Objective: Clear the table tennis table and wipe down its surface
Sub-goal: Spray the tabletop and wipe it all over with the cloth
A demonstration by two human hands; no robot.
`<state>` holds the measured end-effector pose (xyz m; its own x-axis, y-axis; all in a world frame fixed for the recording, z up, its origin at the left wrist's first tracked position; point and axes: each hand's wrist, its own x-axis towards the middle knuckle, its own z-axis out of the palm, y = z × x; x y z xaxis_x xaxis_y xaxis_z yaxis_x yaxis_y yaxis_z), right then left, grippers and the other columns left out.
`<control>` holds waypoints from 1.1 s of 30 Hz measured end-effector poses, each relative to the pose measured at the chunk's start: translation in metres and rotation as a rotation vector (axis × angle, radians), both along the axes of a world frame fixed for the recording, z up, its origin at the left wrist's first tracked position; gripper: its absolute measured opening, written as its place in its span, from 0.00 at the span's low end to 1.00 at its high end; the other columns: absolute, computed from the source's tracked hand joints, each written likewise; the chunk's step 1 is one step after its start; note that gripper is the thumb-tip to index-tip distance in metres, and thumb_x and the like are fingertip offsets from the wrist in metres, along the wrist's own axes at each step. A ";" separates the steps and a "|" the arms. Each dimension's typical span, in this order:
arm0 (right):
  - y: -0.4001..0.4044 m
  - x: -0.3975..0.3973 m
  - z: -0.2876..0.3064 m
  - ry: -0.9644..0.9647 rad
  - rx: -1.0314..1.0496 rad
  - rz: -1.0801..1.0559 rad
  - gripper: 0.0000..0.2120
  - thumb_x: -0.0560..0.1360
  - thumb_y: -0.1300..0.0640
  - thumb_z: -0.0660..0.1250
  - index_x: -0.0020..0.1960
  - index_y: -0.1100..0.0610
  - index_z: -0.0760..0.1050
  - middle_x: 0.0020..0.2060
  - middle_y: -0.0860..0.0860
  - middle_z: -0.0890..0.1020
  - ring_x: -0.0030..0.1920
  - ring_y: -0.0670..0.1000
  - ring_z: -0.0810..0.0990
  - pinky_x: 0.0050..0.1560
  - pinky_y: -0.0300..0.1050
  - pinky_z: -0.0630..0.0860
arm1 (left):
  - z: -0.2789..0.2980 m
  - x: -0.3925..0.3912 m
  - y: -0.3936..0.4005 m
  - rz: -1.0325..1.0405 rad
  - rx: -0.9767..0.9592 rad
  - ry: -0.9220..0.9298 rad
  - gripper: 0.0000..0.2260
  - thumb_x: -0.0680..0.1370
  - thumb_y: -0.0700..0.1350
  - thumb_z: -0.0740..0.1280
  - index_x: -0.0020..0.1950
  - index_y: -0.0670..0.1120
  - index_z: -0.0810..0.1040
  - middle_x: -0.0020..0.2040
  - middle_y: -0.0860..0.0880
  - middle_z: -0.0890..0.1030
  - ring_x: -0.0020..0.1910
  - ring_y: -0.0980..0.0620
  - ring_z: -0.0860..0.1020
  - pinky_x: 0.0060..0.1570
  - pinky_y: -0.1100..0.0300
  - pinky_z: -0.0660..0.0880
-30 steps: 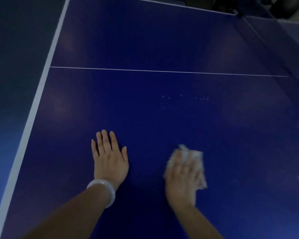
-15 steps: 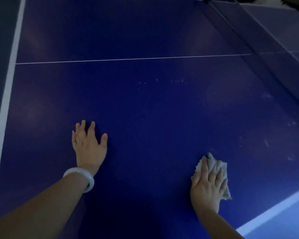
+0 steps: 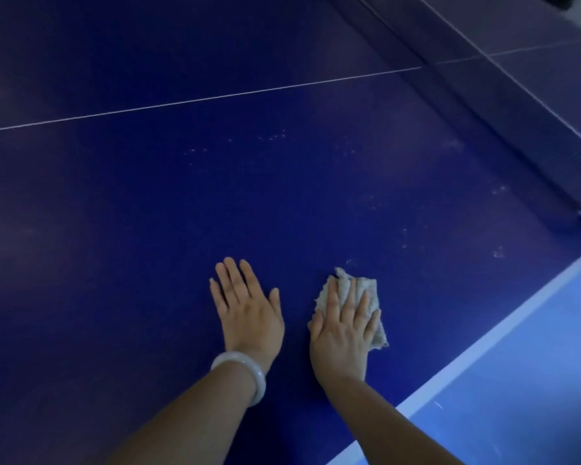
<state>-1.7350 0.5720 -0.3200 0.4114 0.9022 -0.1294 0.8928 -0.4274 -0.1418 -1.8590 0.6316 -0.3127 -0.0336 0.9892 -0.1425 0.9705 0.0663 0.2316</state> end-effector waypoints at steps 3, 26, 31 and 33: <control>-0.031 0.008 0.001 0.044 0.008 0.217 0.30 0.82 0.46 0.45 0.80 0.48 0.38 0.80 0.53 0.41 0.78 0.58 0.36 0.76 0.62 0.38 | -0.007 0.001 -0.002 -0.002 0.041 0.035 0.32 0.81 0.57 0.43 0.78 0.36 0.44 0.78 0.34 0.45 0.78 0.37 0.43 0.75 0.40 0.44; -0.105 0.176 0.015 -0.008 0.071 0.551 0.25 0.83 0.49 0.46 0.78 0.54 0.57 0.74 0.58 0.67 0.77 0.57 0.57 0.72 0.59 0.61 | -0.011 0.010 -0.002 0.017 0.079 0.154 0.32 0.81 0.57 0.47 0.78 0.36 0.52 0.78 0.35 0.52 0.78 0.38 0.48 0.76 0.41 0.45; -0.090 0.218 0.022 -0.082 -0.037 0.045 0.29 0.79 0.49 0.44 0.80 0.54 0.53 0.79 0.52 0.52 0.79 0.61 0.49 0.76 0.64 0.50 | -0.013 0.009 -0.004 0.022 0.093 0.161 0.32 0.81 0.57 0.46 0.78 0.37 0.51 0.78 0.35 0.51 0.78 0.39 0.48 0.77 0.42 0.45; -0.080 0.183 0.022 -0.135 -0.005 0.216 0.29 0.76 0.55 0.54 0.77 0.60 0.61 0.77 0.59 0.60 0.75 0.69 0.59 0.73 0.68 0.54 | -0.014 0.009 -0.004 0.026 0.096 0.155 0.32 0.81 0.57 0.46 0.78 0.37 0.52 0.78 0.35 0.51 0.78 0.39 0.48 0.77 0.42 0.45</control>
<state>-1.5520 0.4917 -0.2976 0.2227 0.9706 -0.0912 0.9743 -0.2249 -0.0135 -1.8504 0.6279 -0.3266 -0.0740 0.9965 -0.0388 0.9933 0.0771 0.0856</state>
